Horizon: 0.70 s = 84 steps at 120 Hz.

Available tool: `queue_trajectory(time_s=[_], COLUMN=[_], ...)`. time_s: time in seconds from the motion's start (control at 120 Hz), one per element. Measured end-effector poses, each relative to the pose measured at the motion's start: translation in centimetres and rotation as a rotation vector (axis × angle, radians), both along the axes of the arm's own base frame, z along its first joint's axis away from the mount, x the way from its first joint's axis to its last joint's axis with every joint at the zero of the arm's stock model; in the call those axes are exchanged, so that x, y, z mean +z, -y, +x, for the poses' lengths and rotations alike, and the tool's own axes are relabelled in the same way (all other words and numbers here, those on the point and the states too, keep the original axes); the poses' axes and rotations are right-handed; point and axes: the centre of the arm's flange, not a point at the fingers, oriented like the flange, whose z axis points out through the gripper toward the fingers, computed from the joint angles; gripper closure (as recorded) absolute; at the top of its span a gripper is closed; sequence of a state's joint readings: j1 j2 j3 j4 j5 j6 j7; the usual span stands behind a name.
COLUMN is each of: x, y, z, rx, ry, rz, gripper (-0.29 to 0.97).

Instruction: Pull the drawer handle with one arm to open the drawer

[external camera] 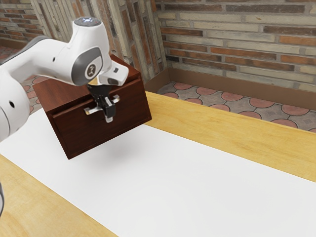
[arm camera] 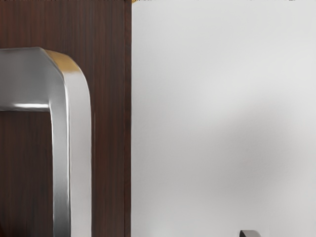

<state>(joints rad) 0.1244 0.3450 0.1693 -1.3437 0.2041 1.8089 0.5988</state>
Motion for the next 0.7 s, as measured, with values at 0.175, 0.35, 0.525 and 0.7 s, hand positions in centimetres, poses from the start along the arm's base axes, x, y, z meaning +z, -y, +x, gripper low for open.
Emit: queue_trajectory(time_s=[0.175, 0.35, 0.525, 0.7], x=[0.5, 0.4, 0.5, 0.3], y=[1.1, 2.4, 3.6, 5.1], z=[-1.2, -1.7, -2.3, -2.5], rx=[-0.008, -0.017, -0.024, -0.036], ry=[-0.003, -0.01, -0.013, -0.015], rz=[-0.013, -0.021, -0.03, -0.039], gripper=[0.36, 0.36, 0.36, 0.38])
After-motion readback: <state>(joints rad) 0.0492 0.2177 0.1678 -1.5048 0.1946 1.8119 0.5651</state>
